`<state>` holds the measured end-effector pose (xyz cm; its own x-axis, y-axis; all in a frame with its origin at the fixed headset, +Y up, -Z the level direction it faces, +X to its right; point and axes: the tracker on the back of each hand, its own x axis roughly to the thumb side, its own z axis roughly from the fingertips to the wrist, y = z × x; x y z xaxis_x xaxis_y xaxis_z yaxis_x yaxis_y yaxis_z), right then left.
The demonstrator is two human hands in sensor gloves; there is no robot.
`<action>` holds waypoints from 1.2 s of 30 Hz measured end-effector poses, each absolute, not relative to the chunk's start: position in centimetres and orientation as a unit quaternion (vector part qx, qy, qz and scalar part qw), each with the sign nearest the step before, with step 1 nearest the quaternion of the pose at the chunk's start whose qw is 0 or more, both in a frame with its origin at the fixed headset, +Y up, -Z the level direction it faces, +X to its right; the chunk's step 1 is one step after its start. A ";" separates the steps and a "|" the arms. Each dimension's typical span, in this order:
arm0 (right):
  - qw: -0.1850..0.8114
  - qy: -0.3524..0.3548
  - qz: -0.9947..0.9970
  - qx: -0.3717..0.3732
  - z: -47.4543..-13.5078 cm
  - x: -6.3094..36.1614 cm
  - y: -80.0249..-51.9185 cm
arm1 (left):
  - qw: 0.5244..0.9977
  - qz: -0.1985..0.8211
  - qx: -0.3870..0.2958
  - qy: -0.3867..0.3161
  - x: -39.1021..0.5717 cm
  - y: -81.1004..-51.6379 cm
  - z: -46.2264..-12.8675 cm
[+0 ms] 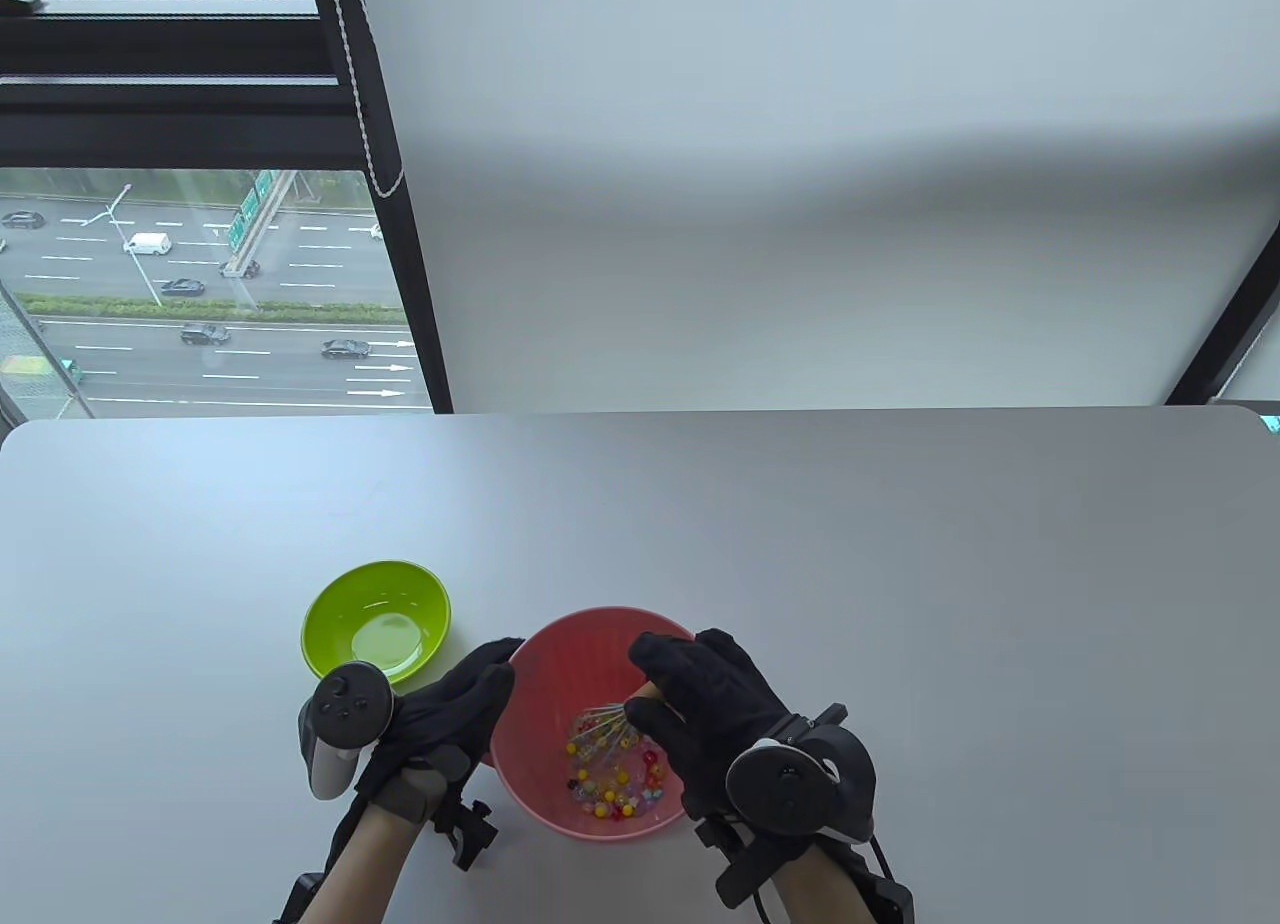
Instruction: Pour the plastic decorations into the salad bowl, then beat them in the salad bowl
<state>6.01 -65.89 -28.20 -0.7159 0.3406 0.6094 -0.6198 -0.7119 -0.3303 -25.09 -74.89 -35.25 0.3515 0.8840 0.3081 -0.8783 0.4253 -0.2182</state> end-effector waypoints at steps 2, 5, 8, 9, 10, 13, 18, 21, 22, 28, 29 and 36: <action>0.251 -0.284 0.890 0.254 -28.0 6.0 -65.7 | 0.822 0.536 -0.007 -0.192 -25.1 -74.9 -35.2; 0.248 -0.289 0.890 0.251 -27.9 6.0 -65.7 | 0.822 0.536 -0.007 -0.192 -25.1 -74.9 -35.2; 0.238 -0.296 0.891 0.247 -27.9 5.9 -65.8 | 0.822 0.536 -0.007 -0.192 -25.1 -74.9 -35.2; 0.236 -0.296 0.892 0.248 -27.9 5.9 -65.8 | 0.822 0.536 -0.007 -0.192 -25.1 -74.9 -35.2; 0.234 -0.295 0.892 0.249 -27.8 5.9 -65.8 | 0.822 0.536 -0.007 -0.192 -25.1 -74.9 -35.3; 0.238 -0.296 0.891 0.249 -27.8 5.9 -65.7 | 0.822 0.536 -0.007 -0.192 -25.1 -74.9 -35.3; 0.253 -0.301 0.886 0.245 -27.7 6.4 -65.4 | 0.822 0.536 -0.007 -0.192 -25.2 -74.9 -35.2; 0.268 -0.301 0.883 0.239 -27.8 6.7 -65.3 | 0.822 0.536 -0.007 -0.192 -25.2 -74.9 -35.2; 0.272 -0.301 0.883 0.236 -27.8 6.8 -65.2 | 0.822 0.536 -0.007 -0.192 -25.2 -74.9 -35.2; 0.285 -0.317 0.876 0.226 -27.7 7.2 -65.0 | 0.822 0.536 -0.007 -0.192 -25.2 -74.9 -35.2; 0.287 -0.318 0.875 0.225 -27.7 7.3 -65.0 | 0.822 0.536 -0.007 -0.192 -25.2 -74.9 -35.2; 0.304 -0.304 0.874 0.227 -28.0 6.9 -65.1 | 0.822 0.536 -0.007 -0.192 -25.2 -74.9 -35.2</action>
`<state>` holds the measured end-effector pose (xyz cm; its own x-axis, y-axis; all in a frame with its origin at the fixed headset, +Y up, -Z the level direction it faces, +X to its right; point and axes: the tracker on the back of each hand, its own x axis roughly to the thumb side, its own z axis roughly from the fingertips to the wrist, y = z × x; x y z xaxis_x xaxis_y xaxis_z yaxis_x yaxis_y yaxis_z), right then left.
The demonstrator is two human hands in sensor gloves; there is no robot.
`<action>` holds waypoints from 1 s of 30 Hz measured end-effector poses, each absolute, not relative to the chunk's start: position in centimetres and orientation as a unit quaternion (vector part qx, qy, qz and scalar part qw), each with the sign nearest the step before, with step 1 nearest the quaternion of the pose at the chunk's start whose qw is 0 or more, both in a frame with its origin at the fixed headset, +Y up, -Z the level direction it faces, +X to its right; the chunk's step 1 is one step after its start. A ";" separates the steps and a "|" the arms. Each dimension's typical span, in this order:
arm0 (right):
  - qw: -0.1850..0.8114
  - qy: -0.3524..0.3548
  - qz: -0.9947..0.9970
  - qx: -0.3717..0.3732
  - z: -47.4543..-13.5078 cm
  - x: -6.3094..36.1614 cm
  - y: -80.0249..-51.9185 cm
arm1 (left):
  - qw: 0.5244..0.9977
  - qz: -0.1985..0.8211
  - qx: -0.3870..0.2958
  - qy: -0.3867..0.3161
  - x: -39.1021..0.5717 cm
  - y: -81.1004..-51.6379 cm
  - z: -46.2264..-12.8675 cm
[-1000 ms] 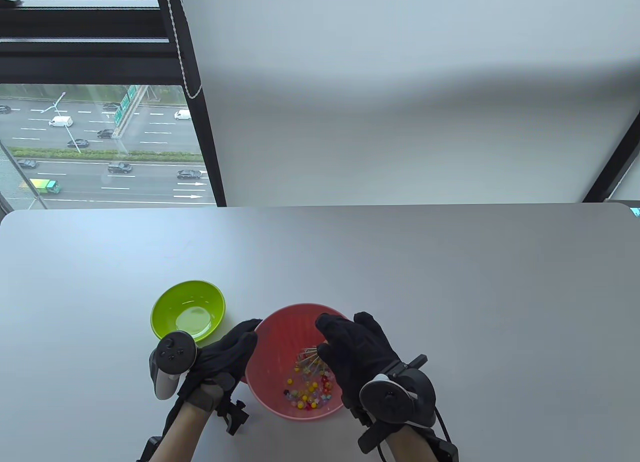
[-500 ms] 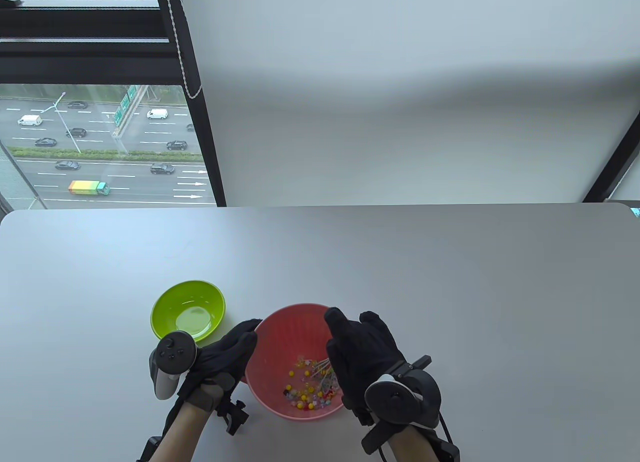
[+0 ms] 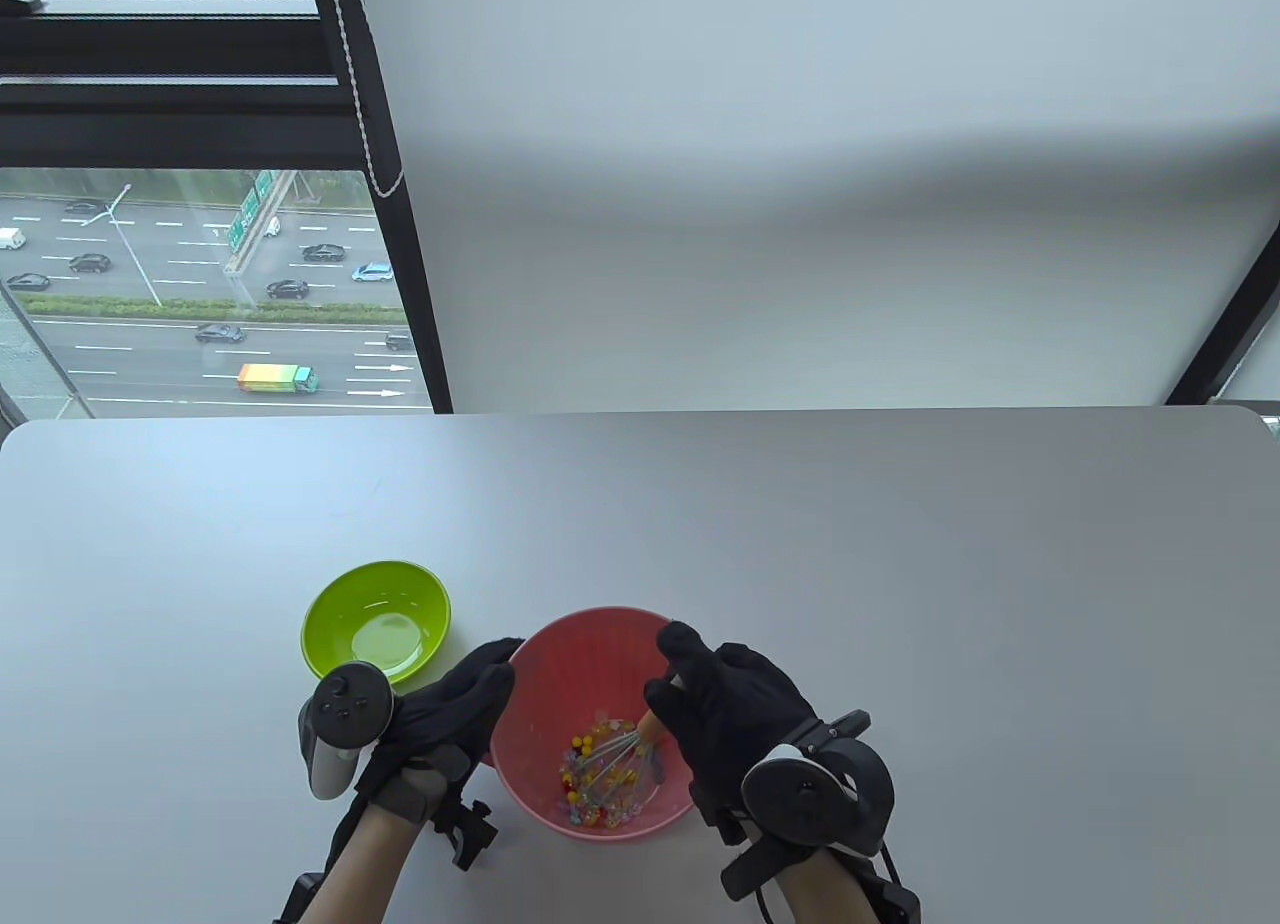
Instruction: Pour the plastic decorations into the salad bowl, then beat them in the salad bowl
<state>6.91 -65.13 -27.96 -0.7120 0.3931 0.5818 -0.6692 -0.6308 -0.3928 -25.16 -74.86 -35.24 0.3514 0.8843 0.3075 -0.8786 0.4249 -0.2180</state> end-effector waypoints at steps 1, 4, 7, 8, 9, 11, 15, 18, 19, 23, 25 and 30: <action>0.313 -0.290 0.874 0.233 -28.1 6.8 -65.2 | 0.822 0.536 -0.008 -0.192 -25.2 -74.9 -35.2; 0.304 -0.290 0.877 0.233 -28.1 6.6 -65.4 | 0.822 0.536 -0.008 -0.192 -25.2 -74.9 -35.2; 0.281 -0.302 0.882 0.231 -28.0 6.6 -65.3 | 0.822 0.536 -0.008 -0.192 -25.1 -74.9 -35.2; 0.278 -0.302 0.882 0.231 -27.9 6.6 -65.2 | 0.822 0.536 -0.008 -0.192 -25.1 -74.9 -35.2; 0.273 -0.305 0.883 0.231 -27.9 6.6 -65.2 | 0.822 0.536 -0.008 -0.192 -25.1 -74.9 -35.2; 0.265 -0.309 0.884 0.230 -27.8 6.5 -65.2 | 0.822 0.536 -0.008 -0.192 -25.1 -74.9 -35.2; 0.242 -0.318 0.887 0.231 -27.7 6.5 -65.1 | 0.822 0.536 -0.008 -0.192 -25.1 -74.9 -35.2; 0.238 -0.316 0.888 0.233 -27.6 6.4 -65.1 | 0.822 0.536 -0.008 -0.192 -25.1 -74.9 -35.2; 0.237 -0.317 0.888 0.234 -27.6 6.4 -65.1 | 0.822 0.536 -0.008 -0.192 -25.1 -74.9 -35.2; 0.226 -0.325 0.889 0.232 -27.5 6.4 -65.0 | 0.822 0.536 -0.008 -0.192 -25.1 -74.9 -35.2; 0.221 -0.328 0.889 0.231 -27.5 6.5 -64.9 | 0.822 0.536 -0.008 -0.192 -25.1 -74.9 -35.2; 0.212 -0.340 0.888 0.225 -27.4 6.7 -64.8 | 0.822 0.536 -0.008 -0.192 -25.1 -74.9 -35.2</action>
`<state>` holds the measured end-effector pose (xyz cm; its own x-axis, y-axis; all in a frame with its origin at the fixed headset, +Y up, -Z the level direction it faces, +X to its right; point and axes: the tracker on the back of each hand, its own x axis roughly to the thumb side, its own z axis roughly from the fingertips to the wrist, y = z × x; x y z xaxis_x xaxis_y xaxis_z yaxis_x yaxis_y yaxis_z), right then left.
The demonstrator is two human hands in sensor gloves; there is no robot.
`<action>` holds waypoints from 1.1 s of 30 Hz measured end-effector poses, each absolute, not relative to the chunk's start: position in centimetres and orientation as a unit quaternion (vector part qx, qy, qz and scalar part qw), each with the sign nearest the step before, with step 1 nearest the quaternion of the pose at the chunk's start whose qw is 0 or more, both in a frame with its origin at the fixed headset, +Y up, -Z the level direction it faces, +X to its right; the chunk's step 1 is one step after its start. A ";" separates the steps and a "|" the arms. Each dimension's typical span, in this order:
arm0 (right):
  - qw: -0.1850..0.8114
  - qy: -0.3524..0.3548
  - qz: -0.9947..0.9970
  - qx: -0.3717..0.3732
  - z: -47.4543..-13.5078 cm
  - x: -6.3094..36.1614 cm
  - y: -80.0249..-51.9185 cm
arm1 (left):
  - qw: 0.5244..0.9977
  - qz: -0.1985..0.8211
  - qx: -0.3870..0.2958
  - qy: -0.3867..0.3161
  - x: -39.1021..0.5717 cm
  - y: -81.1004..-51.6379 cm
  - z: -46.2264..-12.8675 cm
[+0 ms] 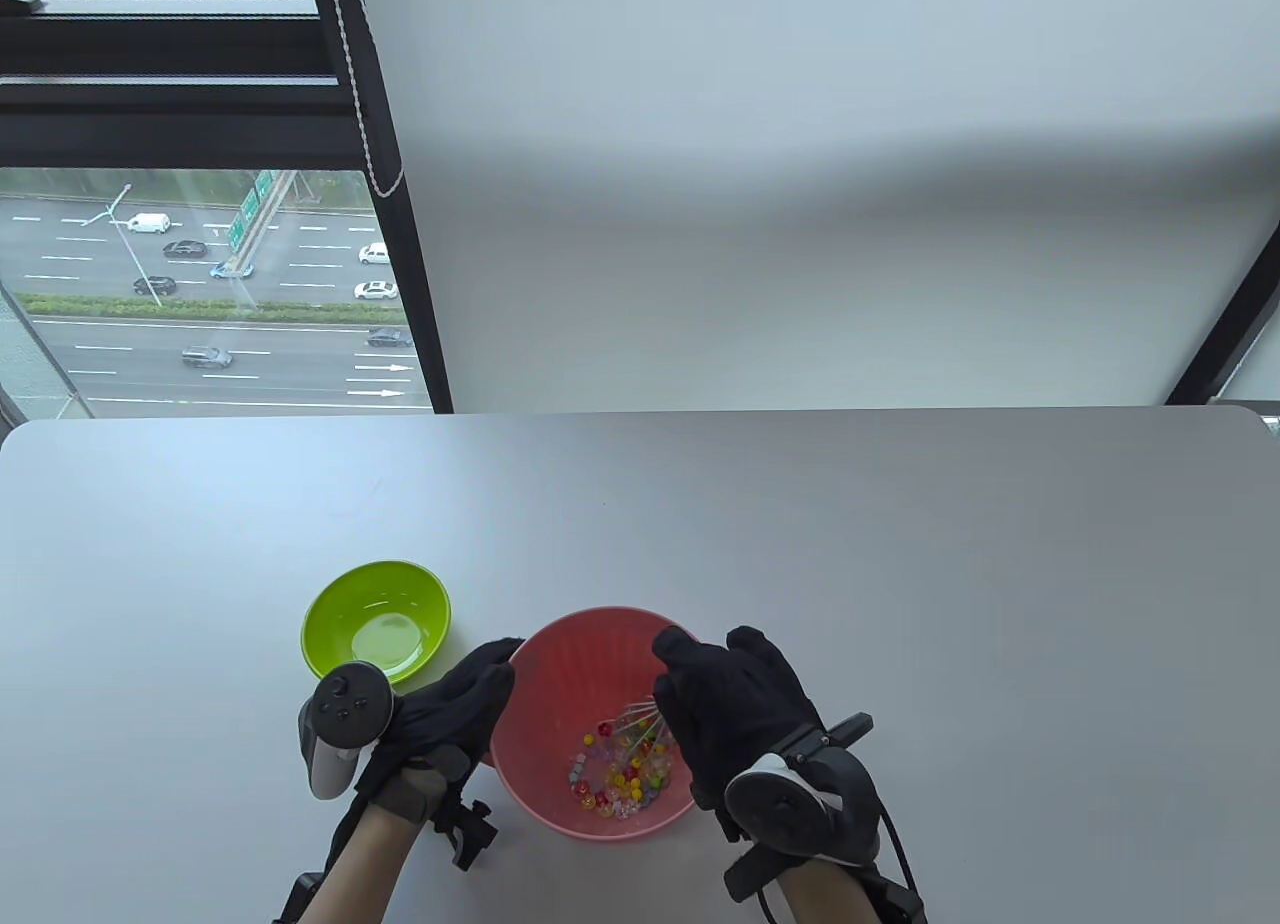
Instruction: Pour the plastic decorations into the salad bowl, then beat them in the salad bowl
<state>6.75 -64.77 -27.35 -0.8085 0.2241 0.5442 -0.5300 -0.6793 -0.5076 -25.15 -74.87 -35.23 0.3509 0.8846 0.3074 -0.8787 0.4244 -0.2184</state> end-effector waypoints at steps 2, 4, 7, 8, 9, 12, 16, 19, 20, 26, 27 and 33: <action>0.213 -0.343 0.887 0.223 -27.3 6.9 -64.6 | 0.822 0.536 -0.008 -0.192 -25.1 -74.9 -35.2; 0.220 -0.341 0.887 0.219 -27.3 7.2 -64.5 | 0.822 0.536 -0.008 -0.192 -25.1 -74.9 -35.2; 0.251 -0.318 0.889 0.217 -27.6 7.4 -64.6 | 0.822 0.536 -0.008 -0.192 -25.1 -74.9 -35.2; 0.257 -0.308 0.890 0.215 -27.8 7.4 -64.7 | 0.822 0.536 -0.008 -0.192 -25.1 -74.9 -35.2; 0.262 -0.309 0.889 0.213 -27.8 7.5 -64.7 | 0.822 0.536 -0.008 -0.192 -25.1 -74.9 -35.2; 0.254 -0.311 0.891 0.210 -27.8 7.7 -64.6 | 0.822 0.537 -0.008 -0.192 -25.1 -74.9 -35.2; 0.287 -0.286 0.888 0.220 -28.0 7.4 -64.8 | 0.822 0.537 -0.008 -0.192 -25.1 -74.9 -35.2; 0.305 -0.272 0.884 0.225 -28.1 6.9 -65.1 | 0.822 0.537 -0.008 -0.192 -25.1 -74.9 -35.2; 0.299 -0.275 0.885 0.226 -28.1 6.8 -65.0 | 0.822 0.536 -0.008 -0.192 -25.1 -74.9 -35.2; 0.277 -0.275 0.892 0.229 -28.1 6.5 -65.1 | 0.822 0.536 -0.008 -0.192 -25.1 -74.9 -35.2; 0.270 -0.279 0.893 0.229 -28.0 6.4 -65.1 | 0.822 0.536 -0.008 -0.192 -25.1 -74.9 -35.2; 0.235 -0.291 0.897 0.233 -27.8 6.1 -65.1 | 0.822 0.536 -0.008 -0.192 -25.1 -74.9 -35.2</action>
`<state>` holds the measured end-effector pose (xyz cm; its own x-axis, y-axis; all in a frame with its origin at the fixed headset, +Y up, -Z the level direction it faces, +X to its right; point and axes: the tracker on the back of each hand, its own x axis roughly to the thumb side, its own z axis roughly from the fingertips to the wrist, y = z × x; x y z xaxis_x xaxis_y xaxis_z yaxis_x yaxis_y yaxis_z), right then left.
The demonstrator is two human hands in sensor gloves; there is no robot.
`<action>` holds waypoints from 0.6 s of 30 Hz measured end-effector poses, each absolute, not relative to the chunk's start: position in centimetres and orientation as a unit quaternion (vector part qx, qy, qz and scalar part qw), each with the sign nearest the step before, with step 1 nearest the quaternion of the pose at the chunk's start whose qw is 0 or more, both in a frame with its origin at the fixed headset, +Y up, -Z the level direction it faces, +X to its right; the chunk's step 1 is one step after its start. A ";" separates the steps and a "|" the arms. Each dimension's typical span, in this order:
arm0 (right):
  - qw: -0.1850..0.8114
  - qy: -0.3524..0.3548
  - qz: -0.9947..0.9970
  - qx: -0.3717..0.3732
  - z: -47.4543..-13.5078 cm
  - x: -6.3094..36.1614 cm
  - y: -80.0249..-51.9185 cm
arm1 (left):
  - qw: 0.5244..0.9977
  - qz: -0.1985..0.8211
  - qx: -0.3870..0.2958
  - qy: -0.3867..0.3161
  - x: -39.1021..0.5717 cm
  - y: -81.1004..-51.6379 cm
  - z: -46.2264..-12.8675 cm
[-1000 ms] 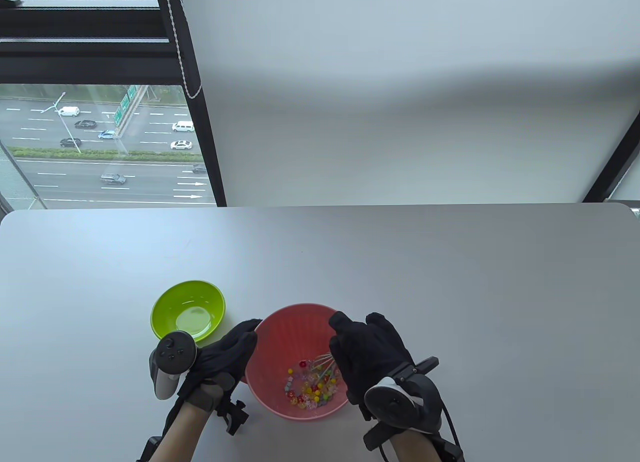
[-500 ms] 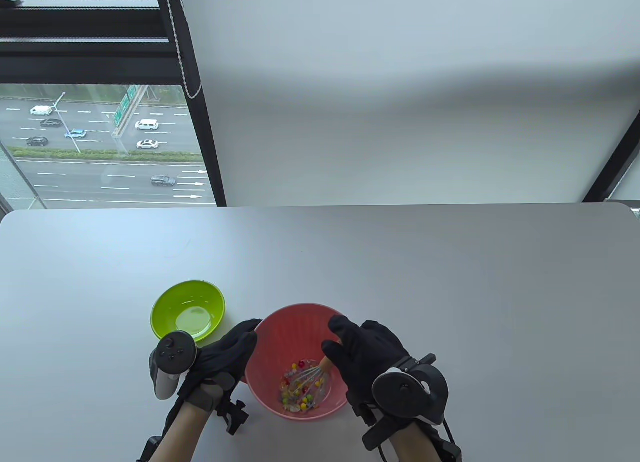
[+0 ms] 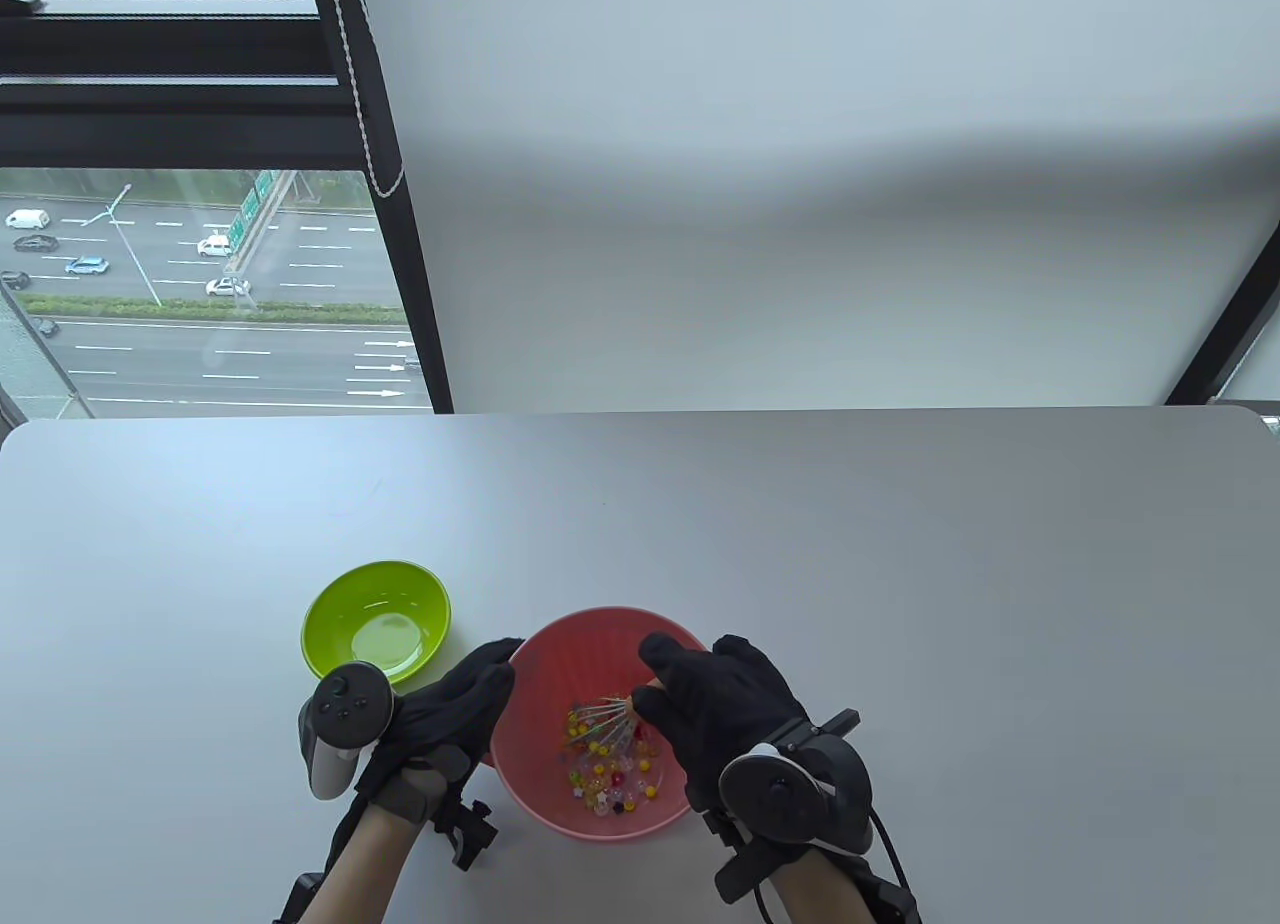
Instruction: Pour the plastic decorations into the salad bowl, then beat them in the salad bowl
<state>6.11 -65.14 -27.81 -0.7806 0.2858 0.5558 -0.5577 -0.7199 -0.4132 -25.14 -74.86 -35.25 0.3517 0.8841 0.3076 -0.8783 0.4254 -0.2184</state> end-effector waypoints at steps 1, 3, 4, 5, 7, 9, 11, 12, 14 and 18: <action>0.235 -0.292 0.897 0.233 -27.8 6.1 -65.1 | 0.822 0.536 -0.008 -0.192 -25.1 -74.9 -35.2; 0.231 -0.296 0.897 0.234 -27.8 6.1 -65.1 | 0.822 0.536 -0.007 -0.192 -25.1 -74.9 -35.2; 0.227 -0.299 0.897 0.234 -27.7 6.1 -65.1 | 0.822 0.536 -0.008 -0.192 -25.1 -74.9 -35.2; 0.224 -0.302 0.897 0.234 -27.7 6.1 -65.1 | 0.822 0.536 -0.008 -0.192 -25.1 -74.9 -35.2; 0.217 -0.310 0.896 0.233 -27.6 6.1 -65.1 | 0.822 0.536 -0.008 -0.192 -25.1 -74.9 -35.3; 0.210 -0.314 0.896 0.233 -27.5 6.1 -65.1 | 0.822 0.536 -0.007 -0.192 -25.1 -74.9 -35.3; 0.207 -0.318 0.896 0.231 -27.5 6.2 -65.0 | 0.822 0.536 -0.008 -0.192 -25.1 -74.9 -35.2; 0.206 -0.319 0.896 0.231 -27.5 6.2 -65.0 | 0.822 0.536 -0.008 -0.192 -25.1 -74.9 -35.2; 0.200 -0.328 0.895 0.226 -27.4 6.3 -65.0 | 0.822 0.537 -0.008 -0.192 -25.1 -74.9 -35.2; 0.190 -0.339 0.895 0.220 -27.3 6.6 -64.8 | 0.822 0.537 -0.008 -0.192 -25.2 -74.9 -35.2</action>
